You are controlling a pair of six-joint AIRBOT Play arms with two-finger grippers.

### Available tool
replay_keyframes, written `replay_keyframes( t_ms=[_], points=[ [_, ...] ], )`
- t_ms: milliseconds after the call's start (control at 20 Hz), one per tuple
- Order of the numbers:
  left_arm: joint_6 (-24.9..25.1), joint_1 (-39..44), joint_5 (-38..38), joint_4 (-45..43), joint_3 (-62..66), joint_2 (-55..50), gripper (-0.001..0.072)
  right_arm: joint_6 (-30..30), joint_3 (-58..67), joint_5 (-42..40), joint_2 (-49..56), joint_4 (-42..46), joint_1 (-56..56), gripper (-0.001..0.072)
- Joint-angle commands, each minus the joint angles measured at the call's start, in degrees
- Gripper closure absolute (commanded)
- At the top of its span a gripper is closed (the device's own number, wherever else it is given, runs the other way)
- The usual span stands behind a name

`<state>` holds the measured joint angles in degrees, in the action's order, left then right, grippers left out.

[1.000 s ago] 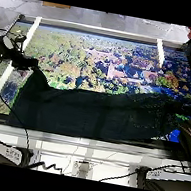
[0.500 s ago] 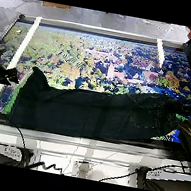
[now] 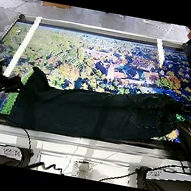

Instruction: Fold the clothes and pants, and hang the long-sleeved shirts on hangers.

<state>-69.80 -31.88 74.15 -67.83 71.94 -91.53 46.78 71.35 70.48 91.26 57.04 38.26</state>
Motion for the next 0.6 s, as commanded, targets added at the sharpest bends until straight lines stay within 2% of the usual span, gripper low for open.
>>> replay_keyframes(
  t_ms=[0, 400, 550],
  points=[
    [2.38, -0.13, -2.82, 1.03, -1.55, -0.44, 0.0302, 0.02, 0.02, -0.02, -0.02, 0.04, 0.02, 0.0661],
    [3.41, -0.15, -4.33, 0.59, -1.53, -2.49, 0.03, 0.07, 0.02, 0.04, -0.04, 0.04, 0.02, 0.0661],
    [3.41, -0.17, -5.22, 0.61, -0.57, -2.47, 0.0263, 0.07, 0.02, 0.09, -0.04, 0.04, 0.02, 0.0661]
  ],
)
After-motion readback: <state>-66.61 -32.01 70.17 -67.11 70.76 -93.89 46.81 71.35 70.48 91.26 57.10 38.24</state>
